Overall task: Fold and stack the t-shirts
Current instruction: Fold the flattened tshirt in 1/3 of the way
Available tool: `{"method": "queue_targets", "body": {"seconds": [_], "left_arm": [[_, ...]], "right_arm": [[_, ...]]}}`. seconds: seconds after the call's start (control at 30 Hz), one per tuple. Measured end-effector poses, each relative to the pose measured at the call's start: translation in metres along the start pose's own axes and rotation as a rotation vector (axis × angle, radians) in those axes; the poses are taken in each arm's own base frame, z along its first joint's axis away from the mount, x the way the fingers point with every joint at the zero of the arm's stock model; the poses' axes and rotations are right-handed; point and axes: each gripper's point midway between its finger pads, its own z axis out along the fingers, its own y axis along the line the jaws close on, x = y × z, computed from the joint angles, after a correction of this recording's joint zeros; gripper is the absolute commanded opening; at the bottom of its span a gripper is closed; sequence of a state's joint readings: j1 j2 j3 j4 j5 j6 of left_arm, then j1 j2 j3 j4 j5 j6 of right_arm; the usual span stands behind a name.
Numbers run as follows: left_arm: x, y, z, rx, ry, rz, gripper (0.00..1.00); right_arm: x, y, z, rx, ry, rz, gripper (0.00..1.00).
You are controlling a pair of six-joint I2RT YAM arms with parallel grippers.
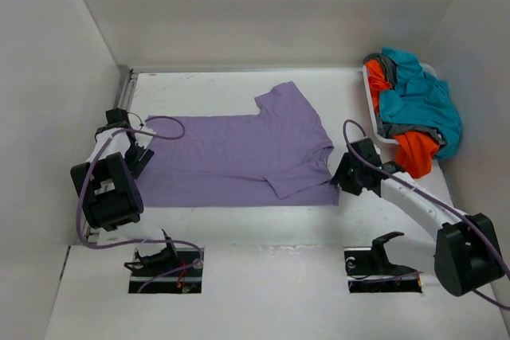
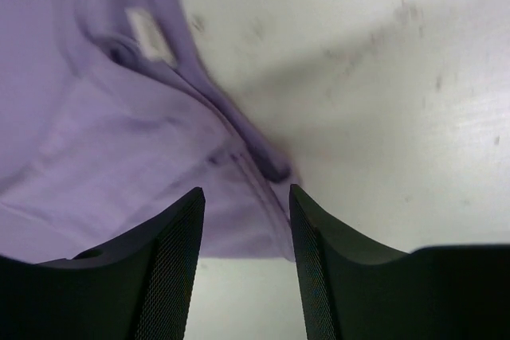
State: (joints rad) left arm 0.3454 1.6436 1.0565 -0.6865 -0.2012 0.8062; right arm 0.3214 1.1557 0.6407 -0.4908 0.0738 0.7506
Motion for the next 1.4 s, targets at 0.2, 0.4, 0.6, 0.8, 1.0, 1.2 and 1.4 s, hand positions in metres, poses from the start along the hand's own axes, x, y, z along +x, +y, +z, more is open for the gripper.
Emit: {"method": "queue_targets", "body": {"seconds": [0.2,0.4,0.6,0.8,1.0,1.2,1.4], "left_arm": [[-0.006,-0.005,0.002,0.012,-0.006,0.012,0.68],[-0.008,-0.008,0.005,0.025,0.001,0.003,0.68],[-0.058,0.038,-0.020,-0.061,-0.138,-0.086,0.70],[-0.140,0.091,-0.030,-0.145,-0.293,-0.186,0.68],[-0.091,0.035,-0.015,-0.010,-0.171,-0.068,0.68],[0.035,-0.025,-0.023,0.100,0.015,0.107,0.67],[0.043,-0.032,-0.029,0.090,0.008,0.228,0.68]], "right_arm": [[0.049,-0.025,0.009,0.090,0.125,0.010,0.49],[0.047,-0.020,0.011,0.106,0.145,-0.012,0.47],[-0.030,0.044,-0.008,0.036,0.046,-0.139,0.52],[-0.166,0.150,0.018,-0.049,-0.144,-0.258,0.56],[-0.099,0.082,0.030,0.082,0.014,-0.282,0.58],[0.002,0.017,-0.008,0.109,0.119,-0.204,0.59],[0.053,-0.016,-0.009,0.125,0.169,-0.090,0.60]]}}
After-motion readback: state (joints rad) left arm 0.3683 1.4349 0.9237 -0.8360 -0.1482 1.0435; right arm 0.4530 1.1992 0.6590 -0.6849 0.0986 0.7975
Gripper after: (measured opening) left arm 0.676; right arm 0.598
